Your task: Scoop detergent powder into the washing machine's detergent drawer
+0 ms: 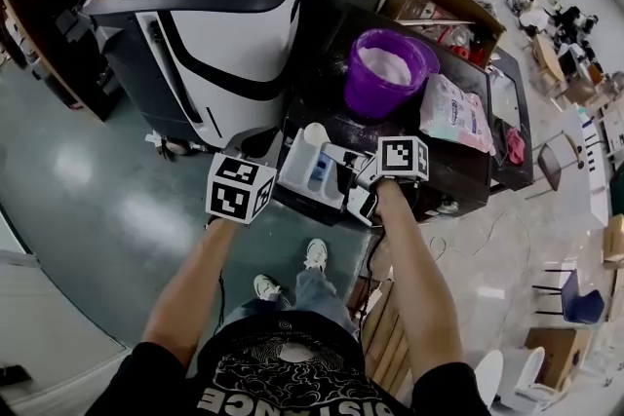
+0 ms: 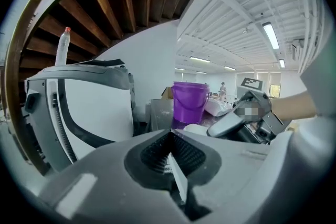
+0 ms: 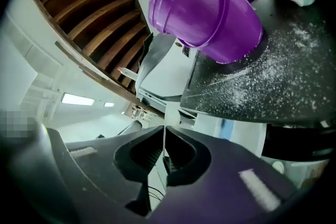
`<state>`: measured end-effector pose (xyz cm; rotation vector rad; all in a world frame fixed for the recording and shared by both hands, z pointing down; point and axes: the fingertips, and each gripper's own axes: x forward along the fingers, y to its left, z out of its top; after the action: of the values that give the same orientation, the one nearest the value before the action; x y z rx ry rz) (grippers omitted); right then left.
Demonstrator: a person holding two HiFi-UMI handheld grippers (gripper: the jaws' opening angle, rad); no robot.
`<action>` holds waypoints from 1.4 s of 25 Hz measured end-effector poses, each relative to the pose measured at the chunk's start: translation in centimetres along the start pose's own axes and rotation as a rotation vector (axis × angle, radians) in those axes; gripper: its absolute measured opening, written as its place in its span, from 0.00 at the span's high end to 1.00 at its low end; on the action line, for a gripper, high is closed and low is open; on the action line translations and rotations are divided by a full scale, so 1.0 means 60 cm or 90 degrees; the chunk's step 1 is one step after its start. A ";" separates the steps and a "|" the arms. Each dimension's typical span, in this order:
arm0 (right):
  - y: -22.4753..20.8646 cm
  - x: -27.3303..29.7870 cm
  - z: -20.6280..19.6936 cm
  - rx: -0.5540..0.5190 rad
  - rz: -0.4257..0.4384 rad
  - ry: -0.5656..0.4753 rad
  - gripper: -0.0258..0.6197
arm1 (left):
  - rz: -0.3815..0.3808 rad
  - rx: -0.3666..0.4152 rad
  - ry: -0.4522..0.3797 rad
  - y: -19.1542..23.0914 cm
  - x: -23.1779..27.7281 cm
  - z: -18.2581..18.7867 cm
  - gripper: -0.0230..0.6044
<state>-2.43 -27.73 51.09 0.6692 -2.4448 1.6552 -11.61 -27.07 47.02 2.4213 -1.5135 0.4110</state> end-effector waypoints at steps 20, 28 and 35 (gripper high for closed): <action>-0.102 0.052 -0.086 -0.335 -0.266 0.256 0.90 | 0.013 -0.012 0.037 0.011 -0.025 -0.061 0.96; -0.110 0.054 -0.087 -0.484 -0.331 0.309 0.90 | 0.014 -0.020 0.037 0.018 -0.028 -0.066 0.96; -0.106 0.057 -0.091 -0.627 -0.362 0.346 0.90 | 0.014 -0.025 0.034 0.019 -0.031 -0.069 0.96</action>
<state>-3.64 -25.73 59.82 0.5507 -2.0077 0.2677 -13.81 -24.53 50.24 2.3461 -1.5132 0.4428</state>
